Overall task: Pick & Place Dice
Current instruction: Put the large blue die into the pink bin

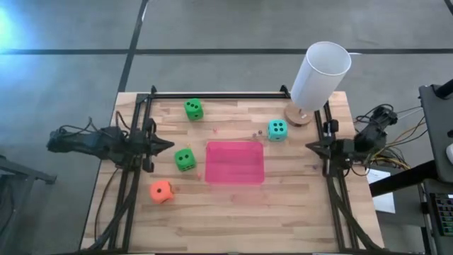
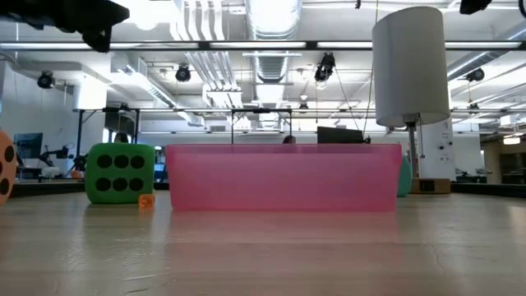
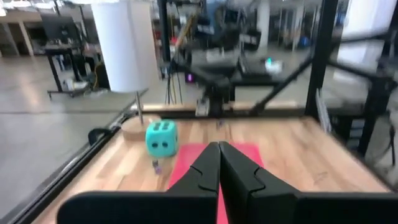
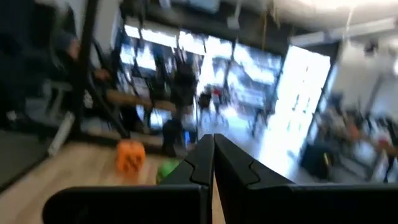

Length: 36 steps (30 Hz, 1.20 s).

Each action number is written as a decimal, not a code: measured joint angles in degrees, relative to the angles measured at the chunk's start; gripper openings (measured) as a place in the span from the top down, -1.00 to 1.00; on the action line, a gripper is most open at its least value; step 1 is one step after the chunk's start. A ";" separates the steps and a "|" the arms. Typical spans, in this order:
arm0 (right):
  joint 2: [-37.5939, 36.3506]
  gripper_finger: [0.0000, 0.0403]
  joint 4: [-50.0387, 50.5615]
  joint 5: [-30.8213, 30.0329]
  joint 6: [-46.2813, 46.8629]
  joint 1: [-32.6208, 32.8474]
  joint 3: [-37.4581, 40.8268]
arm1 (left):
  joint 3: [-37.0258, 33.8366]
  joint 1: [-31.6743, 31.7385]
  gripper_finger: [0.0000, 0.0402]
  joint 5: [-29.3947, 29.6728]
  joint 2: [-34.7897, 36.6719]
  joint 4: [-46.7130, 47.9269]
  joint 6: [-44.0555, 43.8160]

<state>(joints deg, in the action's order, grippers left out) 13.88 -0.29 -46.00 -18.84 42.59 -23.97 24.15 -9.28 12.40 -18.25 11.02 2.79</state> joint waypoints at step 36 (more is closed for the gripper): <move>19.35 0.96 46.60 2.12 45.19 -0.24 -20.83 | 9.65 0.00 0.96 0.02 -20.53 4.56 -1.34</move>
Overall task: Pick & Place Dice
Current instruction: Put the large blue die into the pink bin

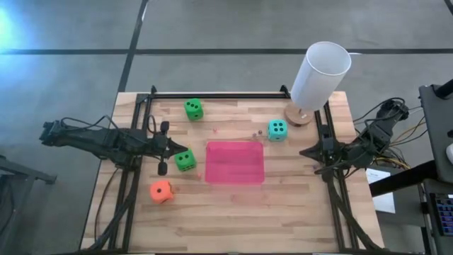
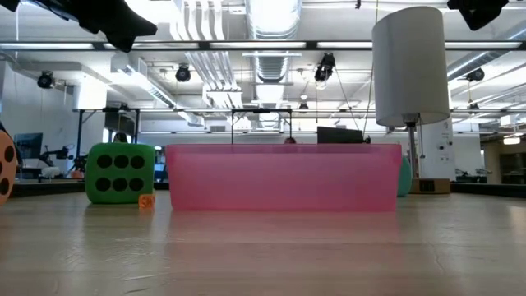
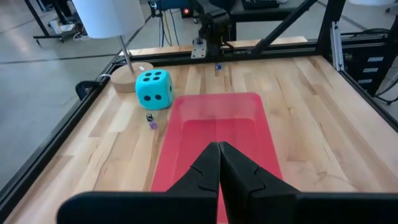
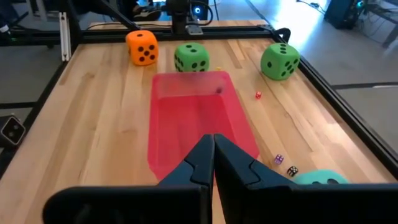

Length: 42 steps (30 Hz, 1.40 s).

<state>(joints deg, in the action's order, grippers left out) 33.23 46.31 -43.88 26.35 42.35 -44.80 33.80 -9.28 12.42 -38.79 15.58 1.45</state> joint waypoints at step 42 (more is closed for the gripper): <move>8.76 0.07 -0.25 15.50 -4.31 -26.64 0.04 | -0.24 2.69 0.96 11.18 -0.04 0.17 -1.29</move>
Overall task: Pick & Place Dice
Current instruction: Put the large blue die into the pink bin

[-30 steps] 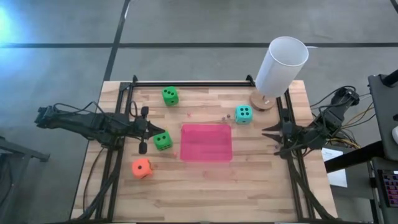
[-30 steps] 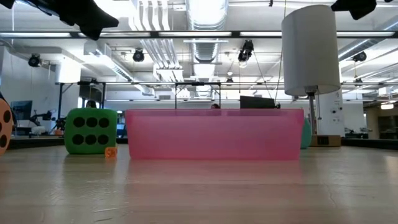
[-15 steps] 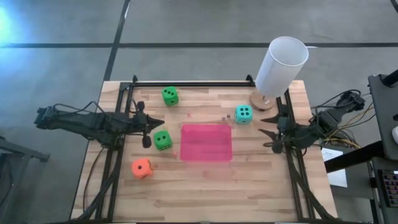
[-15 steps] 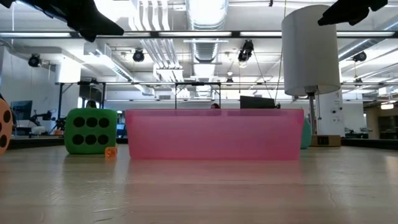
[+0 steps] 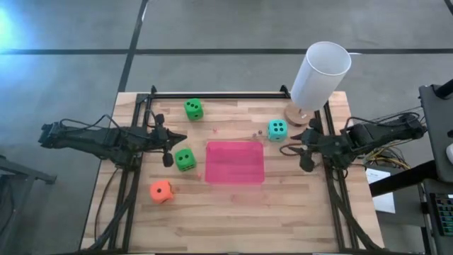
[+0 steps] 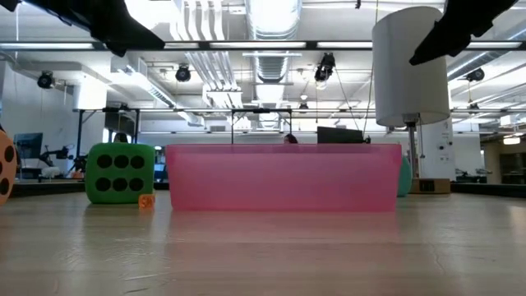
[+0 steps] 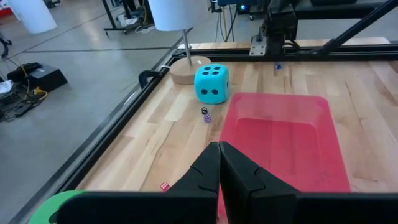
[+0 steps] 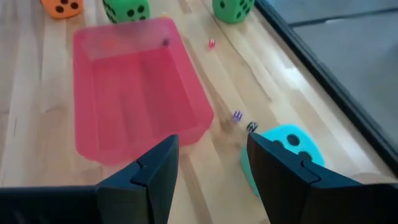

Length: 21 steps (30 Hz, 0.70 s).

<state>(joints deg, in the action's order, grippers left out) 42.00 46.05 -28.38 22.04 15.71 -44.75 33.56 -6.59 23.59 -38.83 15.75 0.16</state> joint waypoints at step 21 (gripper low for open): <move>3.31 0.08 -0.13 3.63 -3.65 -5.31 0.02 | -0.15 0.15 0.96 0.60 -0.07 3.43 -0.22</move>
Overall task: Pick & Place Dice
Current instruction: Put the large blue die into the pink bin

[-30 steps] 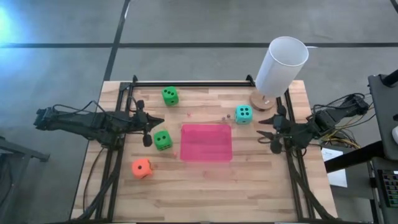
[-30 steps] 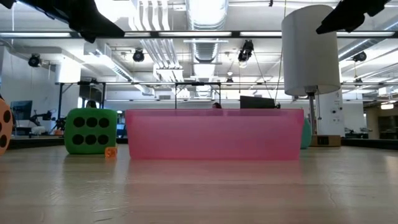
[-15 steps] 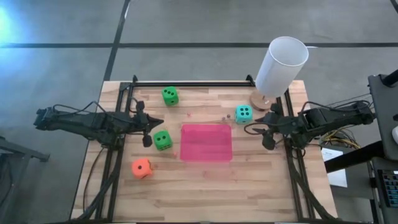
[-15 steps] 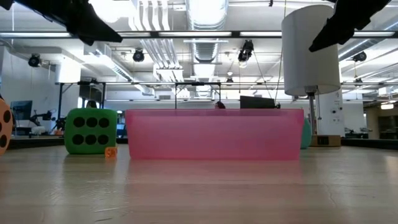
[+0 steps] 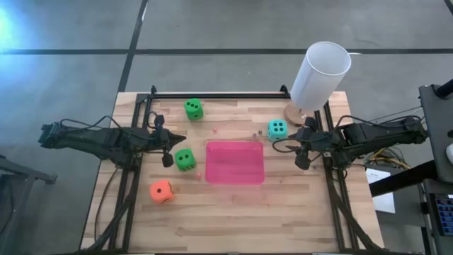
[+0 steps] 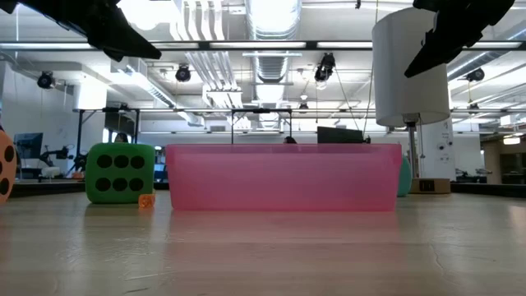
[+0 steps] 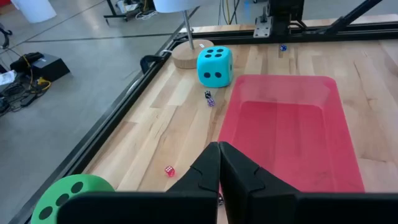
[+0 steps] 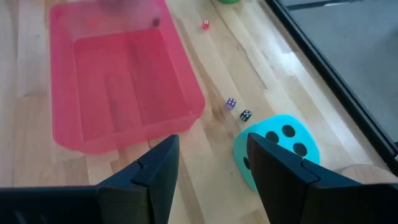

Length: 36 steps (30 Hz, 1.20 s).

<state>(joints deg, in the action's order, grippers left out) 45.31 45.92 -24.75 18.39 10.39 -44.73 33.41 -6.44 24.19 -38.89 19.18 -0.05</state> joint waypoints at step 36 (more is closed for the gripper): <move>1.72 0.08 -2.81 4.31 -3.01 -7.10 0.02 | 0.00 0.92 0.96 1.76 -3.63 -1.38 0.17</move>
<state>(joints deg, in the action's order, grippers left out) 47.03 43.11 -20.45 15.38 3.29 -44.71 33.41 -5.52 25.96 -42.52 17.80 0.12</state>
